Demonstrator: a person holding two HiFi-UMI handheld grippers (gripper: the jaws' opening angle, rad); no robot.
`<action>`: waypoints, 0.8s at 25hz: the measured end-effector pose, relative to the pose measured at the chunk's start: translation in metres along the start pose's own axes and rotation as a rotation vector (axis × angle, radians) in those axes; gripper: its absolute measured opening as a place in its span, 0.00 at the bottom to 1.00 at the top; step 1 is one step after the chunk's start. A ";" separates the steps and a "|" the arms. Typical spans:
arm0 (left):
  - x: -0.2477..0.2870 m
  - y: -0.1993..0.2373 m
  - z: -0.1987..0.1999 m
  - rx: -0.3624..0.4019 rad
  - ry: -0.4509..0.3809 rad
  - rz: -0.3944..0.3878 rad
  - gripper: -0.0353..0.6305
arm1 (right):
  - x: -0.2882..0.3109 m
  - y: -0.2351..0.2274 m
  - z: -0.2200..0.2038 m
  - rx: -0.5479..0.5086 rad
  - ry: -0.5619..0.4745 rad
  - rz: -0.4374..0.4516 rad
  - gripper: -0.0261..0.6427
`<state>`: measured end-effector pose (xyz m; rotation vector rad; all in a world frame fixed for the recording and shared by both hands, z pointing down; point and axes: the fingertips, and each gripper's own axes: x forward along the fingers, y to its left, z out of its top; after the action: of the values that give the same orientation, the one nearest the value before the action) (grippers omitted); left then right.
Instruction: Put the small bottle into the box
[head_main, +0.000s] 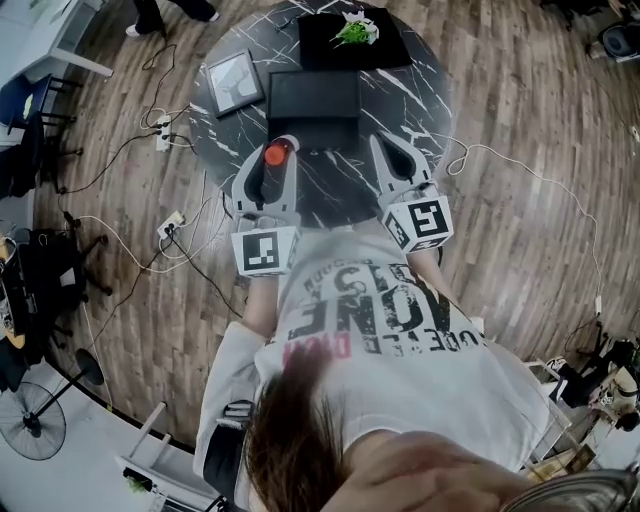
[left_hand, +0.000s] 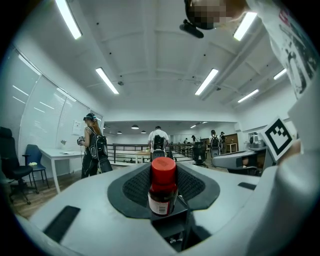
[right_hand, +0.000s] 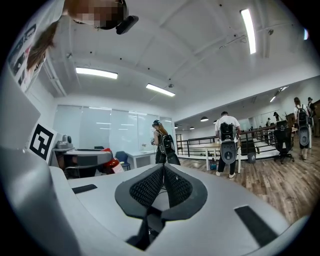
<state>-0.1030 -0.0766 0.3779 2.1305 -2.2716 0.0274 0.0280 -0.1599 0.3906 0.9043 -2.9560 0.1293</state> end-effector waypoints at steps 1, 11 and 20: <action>0.001 0.002 0.001 0.001 0.000 -0.009 0.26 | 0.001 0.001 0.002 0.001 -0.004 -0.007 0.04; 0.011 0.025 0.008 0.005 0.004 -0.081 0.26 | 0.009 0.009 0.007 0.030 -0.023 -0.092 0.04; 0.014 0.034 0.009 0.007 0.002 -0.144 0.26 | 0.013 0.013 0.009 0.022 -0.029 -0.161 0.04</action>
<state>-0.1377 -0.0890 0.3698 2.2900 -2.1135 0.0347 0.0100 -0.1569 0.3814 1.1515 -2.8981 0.1436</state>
